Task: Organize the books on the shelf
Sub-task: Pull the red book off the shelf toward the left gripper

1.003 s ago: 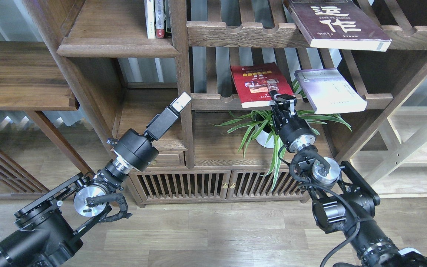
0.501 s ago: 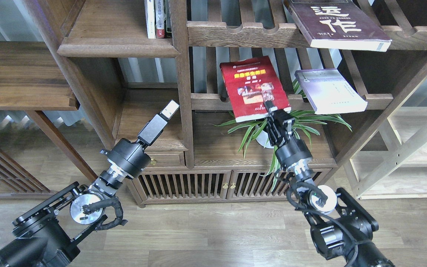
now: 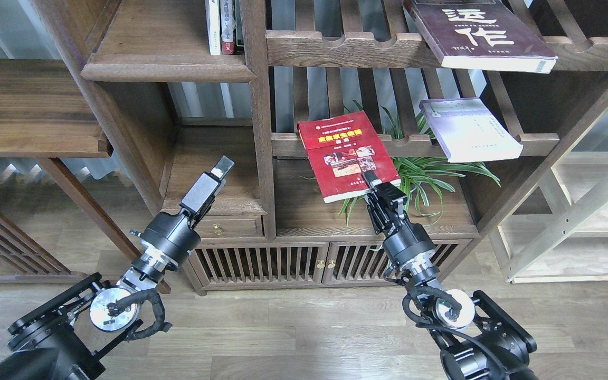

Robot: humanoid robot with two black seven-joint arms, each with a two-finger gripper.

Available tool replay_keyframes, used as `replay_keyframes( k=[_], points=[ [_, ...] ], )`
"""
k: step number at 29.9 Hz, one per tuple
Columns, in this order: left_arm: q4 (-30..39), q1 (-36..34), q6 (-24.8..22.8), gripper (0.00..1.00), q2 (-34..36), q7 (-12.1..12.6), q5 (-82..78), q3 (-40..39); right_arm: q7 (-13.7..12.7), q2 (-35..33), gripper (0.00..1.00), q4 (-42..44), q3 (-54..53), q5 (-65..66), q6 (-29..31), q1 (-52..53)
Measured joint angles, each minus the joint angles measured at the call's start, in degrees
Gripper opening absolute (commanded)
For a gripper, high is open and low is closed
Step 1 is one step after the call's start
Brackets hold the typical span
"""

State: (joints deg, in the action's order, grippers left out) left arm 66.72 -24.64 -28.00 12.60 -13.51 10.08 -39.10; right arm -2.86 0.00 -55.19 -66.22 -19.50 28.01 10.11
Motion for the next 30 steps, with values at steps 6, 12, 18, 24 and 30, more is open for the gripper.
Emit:
replay_keyframes(
  k=[6,12,18,24,30],
  points=[
    [-0.53,0.73,0.00,0.98,0.25,-0.02,1.30,0.00,0.05,0.00,0.00,-5.31,0.05,-0.02,0.00,-2.38],
    [-0.56,0.84,0.00,0.98,0.25,0.03,2.67,0.14,-0.18,-0.01,0.00,-7.58,2.32,0.10,0.00,-4.30],
    [-0.57,0.91,0.00,0.98,0.23,0.06,3.45,0.20,-0.27,0.00,0.00,-9.78,5.28,0.72,0.00,-5.40],
    [-0.51,0.98,0.00,0.97,0.40,1.87,4.80,0.68,-0.25,0.00,0.00,-11.23,8.46,1.52,0.00,-6.25],
    [0.50,2.32,0.00,0.97,0.87,9.08,8.96,0.80,-0.21,0.00,0.00,-12.14,9.18,1.66,0.00,-7.16]
  ],
)
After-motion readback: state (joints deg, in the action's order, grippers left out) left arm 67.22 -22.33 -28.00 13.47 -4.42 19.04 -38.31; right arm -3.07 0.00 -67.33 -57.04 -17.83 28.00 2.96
